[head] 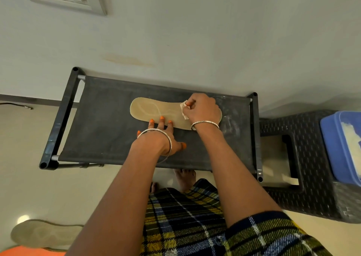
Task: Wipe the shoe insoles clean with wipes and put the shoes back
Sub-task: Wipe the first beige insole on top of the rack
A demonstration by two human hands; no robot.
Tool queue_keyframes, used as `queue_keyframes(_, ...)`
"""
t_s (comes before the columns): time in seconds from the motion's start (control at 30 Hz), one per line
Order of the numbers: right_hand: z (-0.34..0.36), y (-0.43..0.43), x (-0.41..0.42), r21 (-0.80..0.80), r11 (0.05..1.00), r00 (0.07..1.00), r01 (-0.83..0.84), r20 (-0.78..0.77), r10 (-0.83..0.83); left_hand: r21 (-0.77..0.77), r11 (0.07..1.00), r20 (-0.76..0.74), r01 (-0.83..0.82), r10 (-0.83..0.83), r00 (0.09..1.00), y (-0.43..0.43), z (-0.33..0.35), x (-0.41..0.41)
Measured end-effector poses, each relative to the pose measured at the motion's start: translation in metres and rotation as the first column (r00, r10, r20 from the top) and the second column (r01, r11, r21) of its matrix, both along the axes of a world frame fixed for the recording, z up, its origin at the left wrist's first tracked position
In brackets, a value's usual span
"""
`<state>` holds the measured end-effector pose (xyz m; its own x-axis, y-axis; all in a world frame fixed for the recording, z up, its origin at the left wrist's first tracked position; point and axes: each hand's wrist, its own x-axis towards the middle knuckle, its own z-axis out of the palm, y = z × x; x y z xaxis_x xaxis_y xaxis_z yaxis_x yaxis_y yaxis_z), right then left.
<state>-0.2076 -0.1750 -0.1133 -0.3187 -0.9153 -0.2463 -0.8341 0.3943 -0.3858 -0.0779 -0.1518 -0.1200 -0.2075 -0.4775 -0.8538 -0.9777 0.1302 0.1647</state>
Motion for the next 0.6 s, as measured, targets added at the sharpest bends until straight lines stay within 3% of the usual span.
queue_keyframes(0.2,0.0014,-0.0054,0.0041,0.309,0.925,0.975,-0.222,0.058,0.215,-0.004,1.0,-0.012,-0.004,0.004,1.0,0.0001,0.0025,-0.0003)
queue_keyframes(0.4,-0.0028,-0.0004,0.0002,-0.021,0.999,0.999,0.043,-0.001,-0.043,-0.002,1.0,-0.001,-0.005,0.005,1.0,-0.0006,-0.0014,-0.0008)
queue_keyframes(0.47,-0.0023,-0.0023,-0.0007,0.02,1.0,1.0,0.004,0.017,-0.004,0.0,1.0,-0.004,-0.004,0.004,1.0,-0.0008,-0.0009,-0.0007)
queue_keyframes(0.6,0.0025,-0.0049,0.0011,0.263,0.929,0.963,-0.259,0.147,0.227,-0.009,1.0,-0.016,-0.004,0.004,1.0,0.0001,0.0013,-0.0001)
